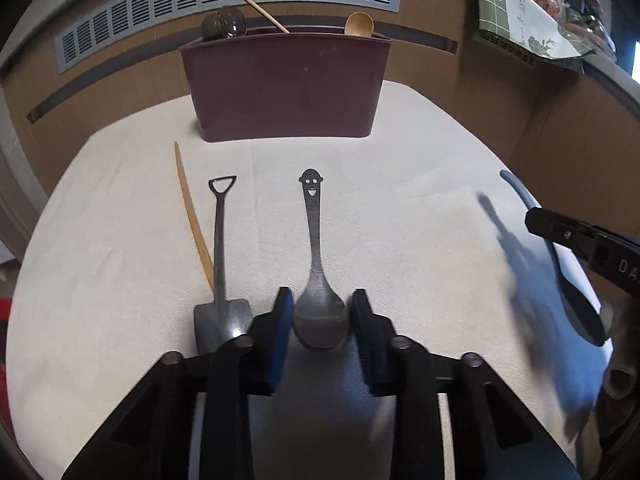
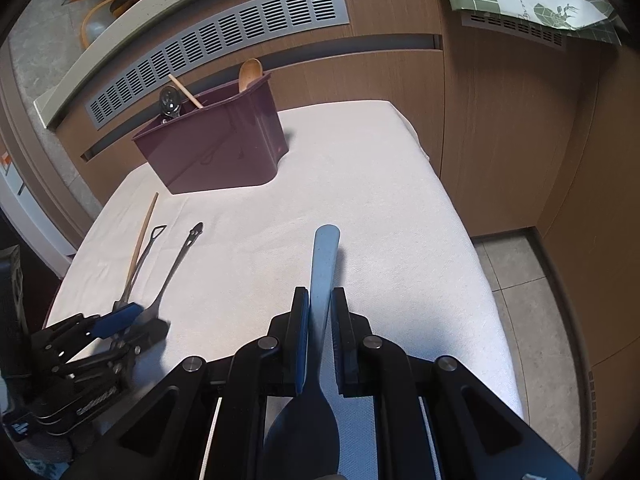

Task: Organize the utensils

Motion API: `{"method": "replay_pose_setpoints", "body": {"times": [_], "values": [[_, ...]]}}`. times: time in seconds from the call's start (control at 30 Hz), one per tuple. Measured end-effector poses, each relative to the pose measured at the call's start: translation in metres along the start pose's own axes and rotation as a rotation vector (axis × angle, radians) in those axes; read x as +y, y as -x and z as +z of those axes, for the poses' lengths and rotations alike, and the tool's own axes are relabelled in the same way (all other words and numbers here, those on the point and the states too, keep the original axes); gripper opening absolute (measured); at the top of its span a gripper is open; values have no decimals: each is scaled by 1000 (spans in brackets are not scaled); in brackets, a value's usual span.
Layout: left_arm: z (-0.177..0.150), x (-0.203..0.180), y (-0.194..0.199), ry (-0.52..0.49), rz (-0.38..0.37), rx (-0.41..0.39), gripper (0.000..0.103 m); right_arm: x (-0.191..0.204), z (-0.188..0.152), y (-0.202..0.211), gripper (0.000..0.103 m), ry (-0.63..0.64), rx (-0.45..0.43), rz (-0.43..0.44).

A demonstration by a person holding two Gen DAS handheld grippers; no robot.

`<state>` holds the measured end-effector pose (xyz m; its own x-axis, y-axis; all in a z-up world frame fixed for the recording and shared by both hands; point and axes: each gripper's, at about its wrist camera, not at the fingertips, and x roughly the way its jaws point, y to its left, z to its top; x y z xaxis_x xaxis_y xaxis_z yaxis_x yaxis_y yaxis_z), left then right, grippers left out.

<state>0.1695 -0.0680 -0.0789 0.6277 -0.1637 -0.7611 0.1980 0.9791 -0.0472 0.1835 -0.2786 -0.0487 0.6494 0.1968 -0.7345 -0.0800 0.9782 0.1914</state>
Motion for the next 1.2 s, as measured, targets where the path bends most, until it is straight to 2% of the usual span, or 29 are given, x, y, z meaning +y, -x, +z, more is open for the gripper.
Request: {"method": "replay_pose_setpoints", "body": {"times": [0.1, 0.27, 0.43, 0.57, 0.77, 1.0, 1.13, 1.2], "values": [[0, 4, 9, 14, -19, -30, 29, 5, 1, 5, 10, 18, -9, -5], [11, 16, 56, 17, -20, -185, 29, 8, 2, 15, 10, 31, -24, -6], [25, 32, 87, 38, -39, -273, 29, 16, 4, 22, 10, 42, -35, 3], [31, 36, 99, 39, -39, -301, 29, 24, 6, 27, 10, 65, -50, 11], [37, 44, 107, 51, -66, -293, 28, 29, 11, 30, 10, 70, -62, 42], [43, 51, 118, 60, -89, -307, 28, 34, 17, 34, 10, 92, -84, 33], [66, 58, 132, 46, -112, -345, 28, 44, 32, 41, 10, 121, -127, 38], [89, 66, 146, 42, -123, -391, 26, 53, 51, 48, 10, 150, -175, 38]]}}
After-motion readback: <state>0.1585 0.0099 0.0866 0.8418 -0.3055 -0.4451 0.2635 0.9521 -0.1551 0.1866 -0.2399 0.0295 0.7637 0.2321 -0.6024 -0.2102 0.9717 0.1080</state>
